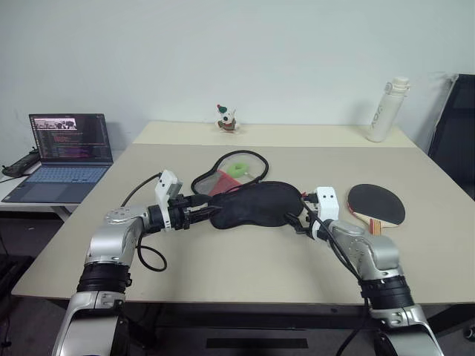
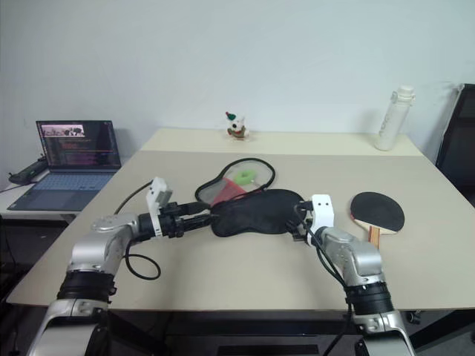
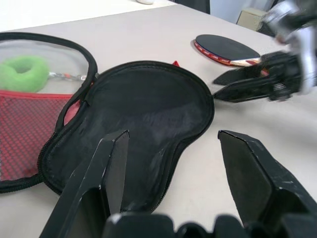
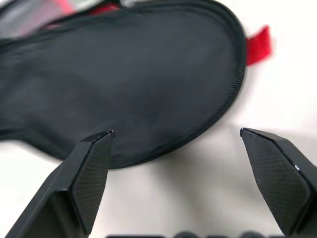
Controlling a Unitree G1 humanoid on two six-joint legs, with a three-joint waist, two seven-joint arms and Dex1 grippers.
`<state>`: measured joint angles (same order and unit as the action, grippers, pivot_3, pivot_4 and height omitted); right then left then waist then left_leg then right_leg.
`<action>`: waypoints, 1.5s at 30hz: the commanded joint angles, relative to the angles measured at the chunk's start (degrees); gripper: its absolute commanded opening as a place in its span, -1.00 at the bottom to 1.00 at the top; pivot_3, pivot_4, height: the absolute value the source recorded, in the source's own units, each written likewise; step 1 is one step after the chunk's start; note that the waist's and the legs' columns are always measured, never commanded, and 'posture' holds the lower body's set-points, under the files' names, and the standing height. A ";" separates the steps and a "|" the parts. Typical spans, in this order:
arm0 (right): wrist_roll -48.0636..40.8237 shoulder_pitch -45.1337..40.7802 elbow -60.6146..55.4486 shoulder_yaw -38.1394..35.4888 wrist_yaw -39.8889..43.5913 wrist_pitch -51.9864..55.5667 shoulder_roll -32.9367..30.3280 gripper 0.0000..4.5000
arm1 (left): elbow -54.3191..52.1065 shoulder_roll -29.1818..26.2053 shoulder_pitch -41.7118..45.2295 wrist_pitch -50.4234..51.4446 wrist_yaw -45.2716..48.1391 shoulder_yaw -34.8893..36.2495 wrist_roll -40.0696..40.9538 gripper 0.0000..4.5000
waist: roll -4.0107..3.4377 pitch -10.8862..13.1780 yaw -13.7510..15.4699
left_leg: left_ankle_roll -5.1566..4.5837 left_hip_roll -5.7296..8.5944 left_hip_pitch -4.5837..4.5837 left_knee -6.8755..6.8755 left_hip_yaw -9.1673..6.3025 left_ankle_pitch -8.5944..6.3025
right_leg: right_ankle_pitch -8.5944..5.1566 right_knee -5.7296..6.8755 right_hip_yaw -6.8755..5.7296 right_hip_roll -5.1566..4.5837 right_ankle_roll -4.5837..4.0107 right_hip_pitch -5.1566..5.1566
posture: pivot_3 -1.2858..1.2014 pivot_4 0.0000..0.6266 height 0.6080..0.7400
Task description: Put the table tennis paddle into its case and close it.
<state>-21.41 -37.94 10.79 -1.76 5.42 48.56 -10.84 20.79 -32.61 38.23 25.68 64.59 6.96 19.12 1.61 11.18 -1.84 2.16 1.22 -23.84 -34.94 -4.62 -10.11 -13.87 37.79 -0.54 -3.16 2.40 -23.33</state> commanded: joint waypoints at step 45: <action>-13.90 -11.19 3.60 -13.13 4.19 20.36 -5.35 -0.98 | -14.08 0.09 -4.45 3.37 -6.36 -0.26 5.02 0.39 | -0.05 0.03 0.08 | -0.01 0.05 -0.03 0.05 0.02 0.00 | 0.13 -0.06 0.02 -0.05 -0.25 -0.01 | 0.03 -0.52 1.00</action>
<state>-34.96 -46.66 15.98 -16.24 6.06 66.87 -13.55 10.38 -32.31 33.63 29.10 58.23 6.54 22.63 1.56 11.22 -1.76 2.15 1.25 -23.87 -34.87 -4.59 -10.11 -13.74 37.73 -0.52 -3.19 2.15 -23.35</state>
